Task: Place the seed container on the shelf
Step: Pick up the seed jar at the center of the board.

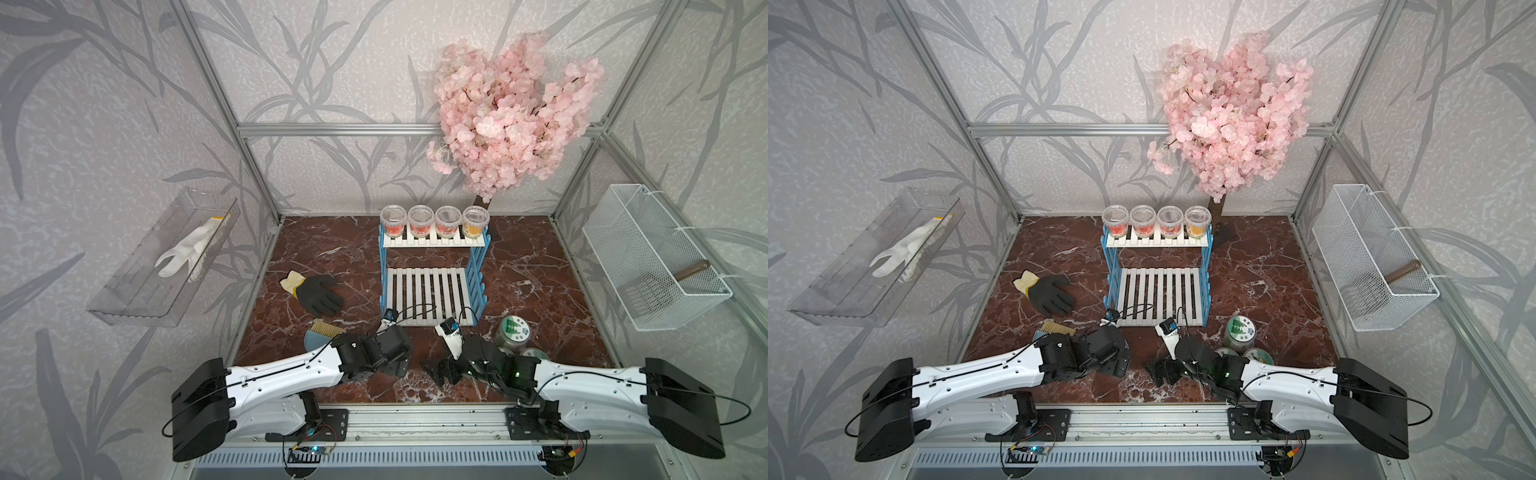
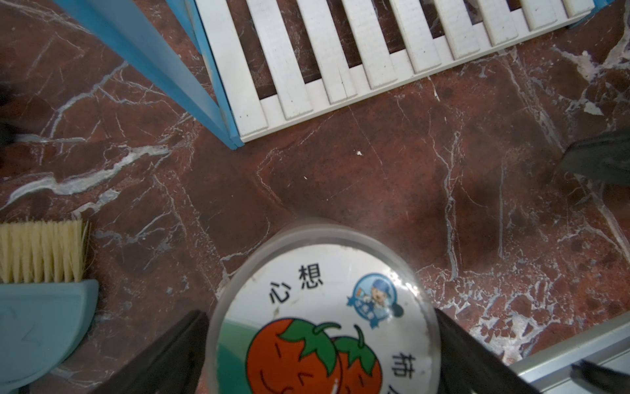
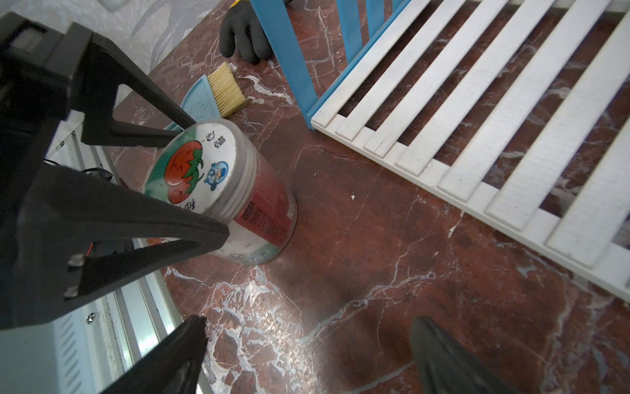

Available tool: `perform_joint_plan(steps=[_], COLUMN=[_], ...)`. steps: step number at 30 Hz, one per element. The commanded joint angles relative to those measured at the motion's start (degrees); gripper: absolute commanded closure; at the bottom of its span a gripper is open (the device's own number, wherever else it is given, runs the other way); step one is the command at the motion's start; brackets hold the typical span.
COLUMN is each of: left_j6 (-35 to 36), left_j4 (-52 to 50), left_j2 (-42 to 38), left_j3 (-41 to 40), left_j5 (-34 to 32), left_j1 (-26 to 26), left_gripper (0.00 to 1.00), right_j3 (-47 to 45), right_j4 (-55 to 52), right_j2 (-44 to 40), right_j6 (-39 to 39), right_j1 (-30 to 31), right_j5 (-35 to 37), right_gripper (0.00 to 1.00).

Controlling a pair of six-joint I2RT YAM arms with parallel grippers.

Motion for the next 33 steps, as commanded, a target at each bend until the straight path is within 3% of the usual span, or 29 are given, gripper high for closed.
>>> perform_joint_plan(steps=[1, 17, 22, 25, 33], left_j6=[-0.31, -0.61, -0.51, -0.66, -1.96], left_j4=[-1.64, -1.55, -1.87, -2.43, -3.37], left_j2=[-0.48, 0.55, -0.58, -2.32, -11.96], left_j3=[-0.81, -0.92, -0.77, -0.64, -0.63], left_j5=[-0.24, 0.56, 0.73, 0.47, -0.35], left_j1=[-0.03, -0.08, -0.07, -0.13, 0.0], left_gripper=[0.0, 0.0, 0.07, 0.13, 0.15], right_j3=[-0.5, -1.01, -1.0, -0.94, -1.79], right_j4=[1.01, 1.45, 1.45, 1.49, 2.62], right_j2=[-0.16, 0.28, 0.11, -0.24, -4.22], right_j6=[-0.48, 0.48, 0.51, 0.43, -1.38], right_j1=[0.21, 0.19, 0.23, 0.25, 0.24], right_j5=[0.87, 1.13, 1.22, 1.22, 0.97], right_gripper=[0.03, 0.03, 0.02, 0.02, 0.02])
